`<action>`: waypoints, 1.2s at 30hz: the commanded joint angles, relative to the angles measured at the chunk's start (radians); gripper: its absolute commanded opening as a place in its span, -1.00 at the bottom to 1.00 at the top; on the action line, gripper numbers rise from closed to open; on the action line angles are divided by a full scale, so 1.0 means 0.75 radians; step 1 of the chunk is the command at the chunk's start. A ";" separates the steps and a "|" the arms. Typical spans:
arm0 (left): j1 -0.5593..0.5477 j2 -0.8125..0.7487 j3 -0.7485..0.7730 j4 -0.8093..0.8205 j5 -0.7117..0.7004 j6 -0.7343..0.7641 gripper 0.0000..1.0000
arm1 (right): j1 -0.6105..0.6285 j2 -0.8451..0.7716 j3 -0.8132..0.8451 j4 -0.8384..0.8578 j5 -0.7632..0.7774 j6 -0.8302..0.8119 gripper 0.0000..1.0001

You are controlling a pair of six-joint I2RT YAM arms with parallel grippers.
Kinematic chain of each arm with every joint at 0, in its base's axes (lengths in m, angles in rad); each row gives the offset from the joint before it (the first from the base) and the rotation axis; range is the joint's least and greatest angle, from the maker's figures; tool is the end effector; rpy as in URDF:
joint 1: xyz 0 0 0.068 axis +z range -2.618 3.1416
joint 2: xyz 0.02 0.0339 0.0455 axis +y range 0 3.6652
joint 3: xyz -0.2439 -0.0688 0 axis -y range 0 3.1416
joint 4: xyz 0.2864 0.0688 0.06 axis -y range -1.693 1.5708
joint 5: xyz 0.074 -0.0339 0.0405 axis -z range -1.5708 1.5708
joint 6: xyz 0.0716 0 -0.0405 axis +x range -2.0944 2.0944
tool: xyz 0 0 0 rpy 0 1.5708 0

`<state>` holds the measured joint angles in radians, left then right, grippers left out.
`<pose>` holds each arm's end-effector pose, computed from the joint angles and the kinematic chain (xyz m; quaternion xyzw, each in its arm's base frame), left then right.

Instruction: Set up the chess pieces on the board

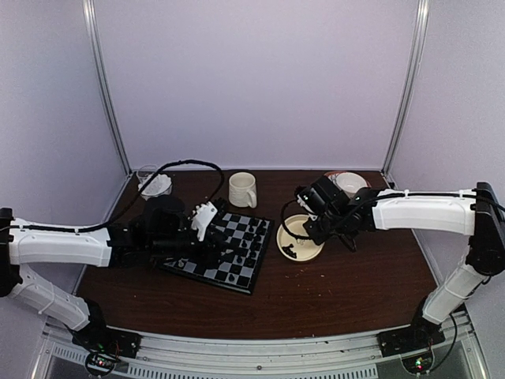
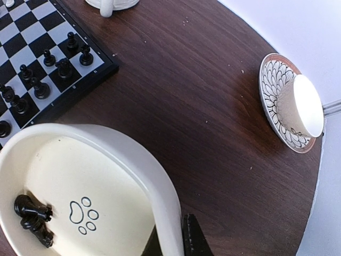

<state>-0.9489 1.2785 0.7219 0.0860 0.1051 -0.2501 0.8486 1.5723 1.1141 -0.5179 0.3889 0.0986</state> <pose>0.2001 -0.2921 0.1809 0.3172 0.7905 -0.3315 0.4057 0.2731 0.2689 0.1684 -0.2909 0.8936 -0.0333 0.3401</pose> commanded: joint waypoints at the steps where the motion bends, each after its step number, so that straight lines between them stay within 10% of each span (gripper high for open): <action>1: -0.101 0.084 0.096 0.075 0.034 0.113 0.06 | 0.040 -0.054 0.003 0.116 -0.014 -0.002 -1.00; 18: -0.219 0.194 0.182 0.027 -0.226 0.147 -0.14 | 0.049 0.127 0.075 -0.011 -0.153 0.016 -1.00; 36: -0.138 0.143 0.171 -0.033 -0.199 0.048 -0.12 | -0.369 0.186 -0.168 0.131 -0.680 0.220 -0.99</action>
<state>-1.0615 1.4044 0.8558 0.0494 -0.0471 -0.1951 0.6125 1.7115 1.0061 -0.4751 -0.0780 0.2070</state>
